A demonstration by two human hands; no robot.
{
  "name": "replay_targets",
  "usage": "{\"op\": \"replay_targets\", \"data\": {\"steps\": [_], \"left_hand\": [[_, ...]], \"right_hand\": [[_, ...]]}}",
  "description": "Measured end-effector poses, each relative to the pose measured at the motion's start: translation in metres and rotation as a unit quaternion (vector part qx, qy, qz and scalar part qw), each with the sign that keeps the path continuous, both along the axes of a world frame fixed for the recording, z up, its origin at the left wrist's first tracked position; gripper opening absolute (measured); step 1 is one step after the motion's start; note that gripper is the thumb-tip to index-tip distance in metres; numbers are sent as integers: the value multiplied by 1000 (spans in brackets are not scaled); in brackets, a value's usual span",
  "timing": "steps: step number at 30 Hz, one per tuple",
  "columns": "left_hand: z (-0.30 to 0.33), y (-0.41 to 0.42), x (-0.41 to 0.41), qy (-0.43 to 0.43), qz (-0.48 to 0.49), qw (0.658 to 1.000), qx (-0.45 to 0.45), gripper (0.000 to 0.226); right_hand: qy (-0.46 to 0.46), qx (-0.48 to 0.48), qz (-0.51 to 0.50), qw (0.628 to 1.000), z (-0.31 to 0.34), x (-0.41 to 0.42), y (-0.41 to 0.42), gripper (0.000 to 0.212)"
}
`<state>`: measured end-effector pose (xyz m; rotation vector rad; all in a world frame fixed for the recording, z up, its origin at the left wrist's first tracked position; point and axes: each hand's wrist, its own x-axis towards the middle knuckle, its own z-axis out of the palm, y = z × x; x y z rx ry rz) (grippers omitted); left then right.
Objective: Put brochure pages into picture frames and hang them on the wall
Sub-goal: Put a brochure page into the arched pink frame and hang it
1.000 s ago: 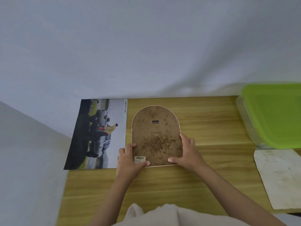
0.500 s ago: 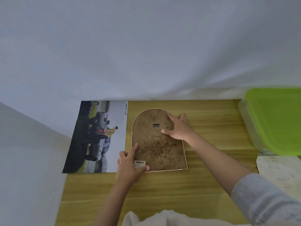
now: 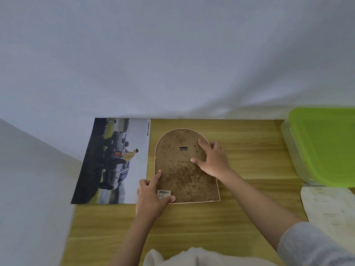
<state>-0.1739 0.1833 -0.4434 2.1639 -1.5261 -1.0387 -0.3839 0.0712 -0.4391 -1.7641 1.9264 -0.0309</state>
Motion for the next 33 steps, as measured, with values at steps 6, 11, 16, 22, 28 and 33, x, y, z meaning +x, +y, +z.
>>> {"op": "replay_targets", "data": {"steps": [6, 11, 16, 22, 28, 33], "left_hand": [[4, 1, -1, -4, 6, 1000, 3, 96], [11, 4, -8, -34, 14, 999, 11, 94], [17, 5, -11, -31, 16, 999, 34, 93], [37, 2, 16, 164, 35, 986, 24, 65], [79, 10, 29, 298, 15, 954, -7, 54], [107, 13, 12, 295, 31, 946, -129, 54]], "right_hand": [[25, -4, 8, 1000, 0, 1, 52, 79], [29, -18, -19, 999, -4, 12, 100, 71], [-52, -29, -110, 992, -3, 22, 124, 60], [-187, -79, -254, 946, 18, 18, 116, 41], [-270, -94, -255, 924, 34, 10, 126, 43], [-249, -141, -177, 942, 58, 12, 109, 36]]}}
